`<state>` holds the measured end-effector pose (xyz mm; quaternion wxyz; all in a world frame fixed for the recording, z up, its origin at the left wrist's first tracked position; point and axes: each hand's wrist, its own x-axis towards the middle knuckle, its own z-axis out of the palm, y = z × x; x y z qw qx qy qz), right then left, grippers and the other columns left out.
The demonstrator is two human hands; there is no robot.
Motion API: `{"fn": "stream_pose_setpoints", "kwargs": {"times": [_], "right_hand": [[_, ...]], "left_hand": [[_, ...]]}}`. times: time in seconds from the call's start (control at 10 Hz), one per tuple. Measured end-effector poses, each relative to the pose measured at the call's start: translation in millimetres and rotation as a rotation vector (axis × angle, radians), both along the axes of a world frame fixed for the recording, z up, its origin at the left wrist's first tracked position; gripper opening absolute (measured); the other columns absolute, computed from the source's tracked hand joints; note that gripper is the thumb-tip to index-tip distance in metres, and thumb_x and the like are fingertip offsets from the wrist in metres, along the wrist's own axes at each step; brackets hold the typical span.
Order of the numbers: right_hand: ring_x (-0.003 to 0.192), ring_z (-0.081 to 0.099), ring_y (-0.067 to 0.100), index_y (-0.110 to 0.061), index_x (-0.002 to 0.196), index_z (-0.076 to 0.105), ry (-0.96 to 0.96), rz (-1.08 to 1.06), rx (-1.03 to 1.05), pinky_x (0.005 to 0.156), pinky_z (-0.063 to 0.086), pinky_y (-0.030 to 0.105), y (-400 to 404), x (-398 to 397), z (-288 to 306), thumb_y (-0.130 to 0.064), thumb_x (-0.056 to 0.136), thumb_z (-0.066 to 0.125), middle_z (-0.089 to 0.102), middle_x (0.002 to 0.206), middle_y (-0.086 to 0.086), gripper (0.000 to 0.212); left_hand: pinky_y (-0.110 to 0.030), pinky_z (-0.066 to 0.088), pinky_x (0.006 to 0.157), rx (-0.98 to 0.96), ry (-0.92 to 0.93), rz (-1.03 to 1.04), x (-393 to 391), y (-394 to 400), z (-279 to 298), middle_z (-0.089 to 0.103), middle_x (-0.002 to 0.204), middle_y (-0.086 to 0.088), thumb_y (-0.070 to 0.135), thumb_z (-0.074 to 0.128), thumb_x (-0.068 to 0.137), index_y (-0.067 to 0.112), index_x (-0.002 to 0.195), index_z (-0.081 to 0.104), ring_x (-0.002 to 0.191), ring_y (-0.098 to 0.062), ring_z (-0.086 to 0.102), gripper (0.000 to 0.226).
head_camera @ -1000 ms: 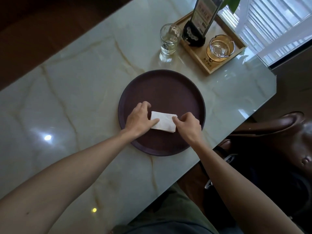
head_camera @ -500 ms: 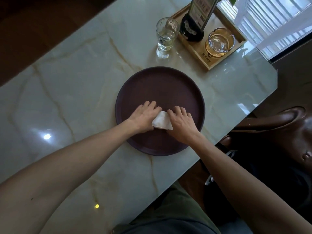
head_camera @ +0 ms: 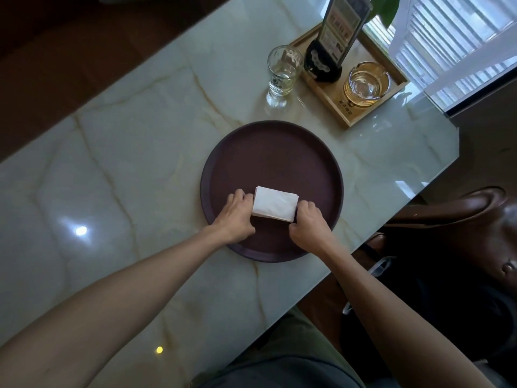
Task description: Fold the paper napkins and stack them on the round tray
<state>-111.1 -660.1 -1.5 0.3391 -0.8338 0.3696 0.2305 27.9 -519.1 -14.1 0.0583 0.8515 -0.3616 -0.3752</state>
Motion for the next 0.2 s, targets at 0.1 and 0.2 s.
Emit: {"fn": "stream_pose_setpoints", "kwargs": {"times": [0.1,0.2], "right_hand": [[0.107,0.052,0.038,-0.004,0.104,0.046,-0.003,0.008,-0.008,0.088,0.048,0.047,2.5,2.3,0.9,-0.008,0.087,0.049,0.051,0.116,0.018,0.018],[0.111,0.052,0.04,-0.002,0.109,0.048,0.049,-0.009,-0.142,0.089,0.05,0.048,5.4,0.0,6.9,-0.013,0.089,0.05,0.052,0.119,0.019,0.023]], "left_hand": [[-0.043,0.047,0.095,0.059,-0.079,-0.087,0.8,-3.4,3.9,0.044,0.127,-0.011,0.019,0.079,0.074,0.009,0.127,0.05,0.119,-0.033,0.046,0.062],[-0.045,0.044,0.097,0.151,-0.123,-0.087,-1.6,1.0,9.6,0.045,0.132,-0.012,0.028,0.08,0.077,0.01,0.13,0.048,0.124,-0.034,0.047,0.065]]}}
